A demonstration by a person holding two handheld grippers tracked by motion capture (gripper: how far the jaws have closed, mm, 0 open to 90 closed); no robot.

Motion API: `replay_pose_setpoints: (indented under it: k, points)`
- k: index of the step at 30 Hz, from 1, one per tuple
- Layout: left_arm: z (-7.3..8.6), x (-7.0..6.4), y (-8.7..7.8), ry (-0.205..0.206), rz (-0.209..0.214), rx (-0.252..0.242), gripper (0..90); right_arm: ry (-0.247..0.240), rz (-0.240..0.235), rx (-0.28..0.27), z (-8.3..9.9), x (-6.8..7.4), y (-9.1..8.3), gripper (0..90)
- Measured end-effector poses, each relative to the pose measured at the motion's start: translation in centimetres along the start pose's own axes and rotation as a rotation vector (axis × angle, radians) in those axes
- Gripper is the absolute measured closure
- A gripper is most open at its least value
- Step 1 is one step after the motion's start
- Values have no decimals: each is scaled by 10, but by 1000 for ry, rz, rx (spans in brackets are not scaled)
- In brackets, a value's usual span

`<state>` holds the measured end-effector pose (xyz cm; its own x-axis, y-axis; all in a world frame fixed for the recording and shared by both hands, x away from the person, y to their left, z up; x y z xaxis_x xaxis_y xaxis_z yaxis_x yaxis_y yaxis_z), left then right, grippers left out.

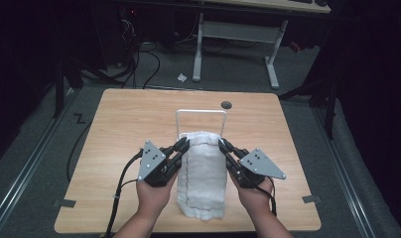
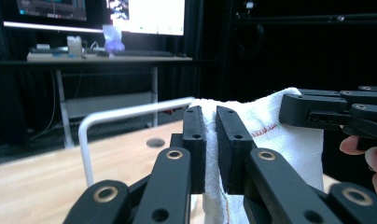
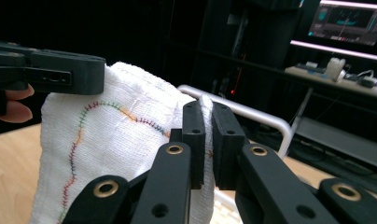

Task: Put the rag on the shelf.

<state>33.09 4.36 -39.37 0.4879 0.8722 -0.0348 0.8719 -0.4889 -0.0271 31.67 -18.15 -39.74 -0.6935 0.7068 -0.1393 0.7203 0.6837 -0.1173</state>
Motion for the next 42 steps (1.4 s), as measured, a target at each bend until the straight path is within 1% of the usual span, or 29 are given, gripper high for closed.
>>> replay_pose_setpoints:
  k: [2,7,10,13,19,22,28,29,31,32,37,39,40,42]
  points:
    - [-8,0,3,5,0,-13,829,-1,4,-15,-8,-3,-1,856]
    - [-28,0,12,32,-1,-40,831,0,15,-47,-26,-14,-1,857]
    - [-39,2,19,18,12,-48,831,3,19,-65,-37,-20,0,857]
    - [-45,4,24,33,6,-56,832,12,24,-82,-45,-28,1,857]
    - [-48,8,34,52,-5,-51,833,18,30,-75,-50,-39,8,858]
    - [-47,12,39,47,-15,-49,833,26,31,-75,-51,-43,12,858]
    - [-48,22,51,43,-50,-46,834,28,38,-79,-52,-50,24,859]
    - [-49,24,54,46,-57,-45,834,28,40,-78,-53,-51,27,859]
    - [-52,27,61,48,-59,-44,835,36,45,-77,-55,-55,31,859]
    - [-54,28,64,54,-65,-43,835,44,46,-80,-56,-58,33,859]
    - [-66,32,78,86,-83,-47,835,54,57,-92,-65,-69,41,859]
    - [-72,34,85,105,-92,-45,835,58,59,-98,-68,-73,45,859]
    - [-73,35,87,107,-91,-44,835,57,62,-97,-71,-75,47,859]
    - [-76,39,92,106,-76,-46,835,63,67,-100,-73,-80,51,859]
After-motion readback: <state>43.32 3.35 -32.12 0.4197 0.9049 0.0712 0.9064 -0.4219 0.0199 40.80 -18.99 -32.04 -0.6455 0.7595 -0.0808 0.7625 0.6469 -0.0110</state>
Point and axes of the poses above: each handheld gripper's, and its own axes: y roughly forward along the jaws, z roughly out of its underside, x roughly to its left, the point moved 2 cm from there along y, roughly forward along the jaws, and after that the axes turned 13 degrees about -z, right-handed, at the moved point
